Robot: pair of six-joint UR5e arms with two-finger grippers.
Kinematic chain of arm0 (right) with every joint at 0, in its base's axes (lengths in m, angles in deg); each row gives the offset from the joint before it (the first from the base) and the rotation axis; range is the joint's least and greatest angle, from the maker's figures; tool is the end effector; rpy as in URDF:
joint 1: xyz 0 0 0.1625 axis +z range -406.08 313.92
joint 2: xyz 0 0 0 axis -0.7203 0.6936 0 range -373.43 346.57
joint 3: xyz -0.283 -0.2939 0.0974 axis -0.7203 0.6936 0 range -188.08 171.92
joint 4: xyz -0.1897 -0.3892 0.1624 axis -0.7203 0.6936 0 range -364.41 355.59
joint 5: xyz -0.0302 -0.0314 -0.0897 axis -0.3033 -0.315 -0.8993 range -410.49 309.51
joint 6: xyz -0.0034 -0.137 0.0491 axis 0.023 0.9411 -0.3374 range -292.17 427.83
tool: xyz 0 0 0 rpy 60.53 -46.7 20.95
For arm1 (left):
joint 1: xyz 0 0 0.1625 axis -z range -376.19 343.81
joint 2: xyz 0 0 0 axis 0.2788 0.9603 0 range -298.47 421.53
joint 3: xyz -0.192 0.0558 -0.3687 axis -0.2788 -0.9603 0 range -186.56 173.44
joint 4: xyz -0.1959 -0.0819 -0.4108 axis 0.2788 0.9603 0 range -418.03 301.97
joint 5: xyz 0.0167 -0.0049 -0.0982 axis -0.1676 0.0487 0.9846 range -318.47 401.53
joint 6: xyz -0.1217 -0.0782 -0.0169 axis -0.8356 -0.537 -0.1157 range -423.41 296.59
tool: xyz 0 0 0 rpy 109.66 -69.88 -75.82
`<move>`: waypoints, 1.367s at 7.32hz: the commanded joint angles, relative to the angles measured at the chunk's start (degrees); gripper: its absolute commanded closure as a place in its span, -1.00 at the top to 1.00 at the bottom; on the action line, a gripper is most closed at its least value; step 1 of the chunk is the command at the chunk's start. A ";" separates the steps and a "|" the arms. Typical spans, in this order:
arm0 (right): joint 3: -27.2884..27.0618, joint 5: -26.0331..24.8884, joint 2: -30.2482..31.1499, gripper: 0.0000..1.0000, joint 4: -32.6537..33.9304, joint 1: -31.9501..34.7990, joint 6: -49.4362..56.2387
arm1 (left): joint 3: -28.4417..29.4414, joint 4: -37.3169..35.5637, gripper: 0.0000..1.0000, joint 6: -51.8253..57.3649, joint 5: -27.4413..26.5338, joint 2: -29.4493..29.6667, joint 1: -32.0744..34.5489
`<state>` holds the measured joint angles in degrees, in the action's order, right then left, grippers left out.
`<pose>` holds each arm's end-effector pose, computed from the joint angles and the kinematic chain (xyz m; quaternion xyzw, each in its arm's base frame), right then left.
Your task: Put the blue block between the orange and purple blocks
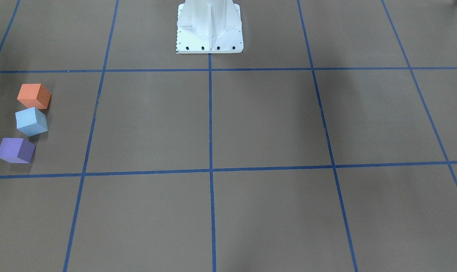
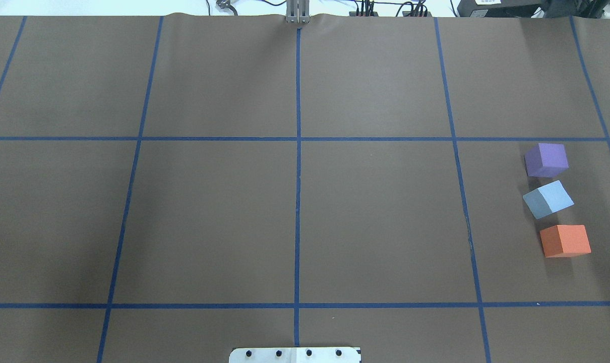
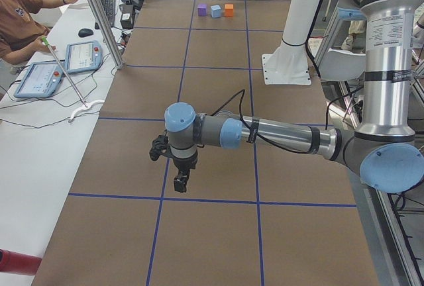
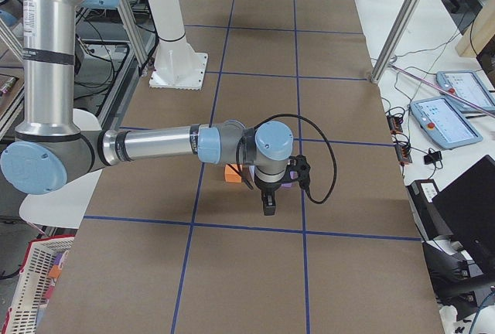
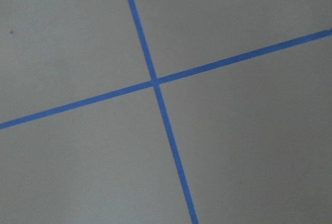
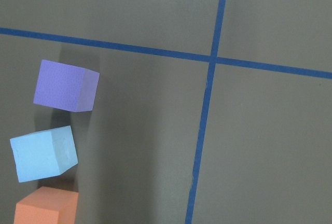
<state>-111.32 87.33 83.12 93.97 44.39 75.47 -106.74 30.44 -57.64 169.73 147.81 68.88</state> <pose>0.0295 -0.4885 0.6283 0.0151 -0.4052 -0.0512 0.9127 0.0018 -0.5238 0.6366 0.0431 0.3266 0.1020 0.9386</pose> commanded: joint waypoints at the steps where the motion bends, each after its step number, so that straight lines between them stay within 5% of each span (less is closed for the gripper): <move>1: 1.63 0.16 0.83 1.00 0.05 0.06 -1.04 | 0.26 -1.01 1.00 -0.23 0.30 -0.33 0.79; 3: 2.69 0.16 0.14 1.00 -0.12 -0.12 -4.38 | -4.65 -7.75 1.00 -0.15 4.41 -0.76 0.97; 10: 3.92 0.16 -1.36 1.00 -0.03 -0.56 -4.48 | -2.82 -7.08 1.00 0.47 4.16 -2.17 1.15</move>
<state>-107.44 87.49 81.79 93.94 43.83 70.99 -109.58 23.36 -57.17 173.97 145.61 70.06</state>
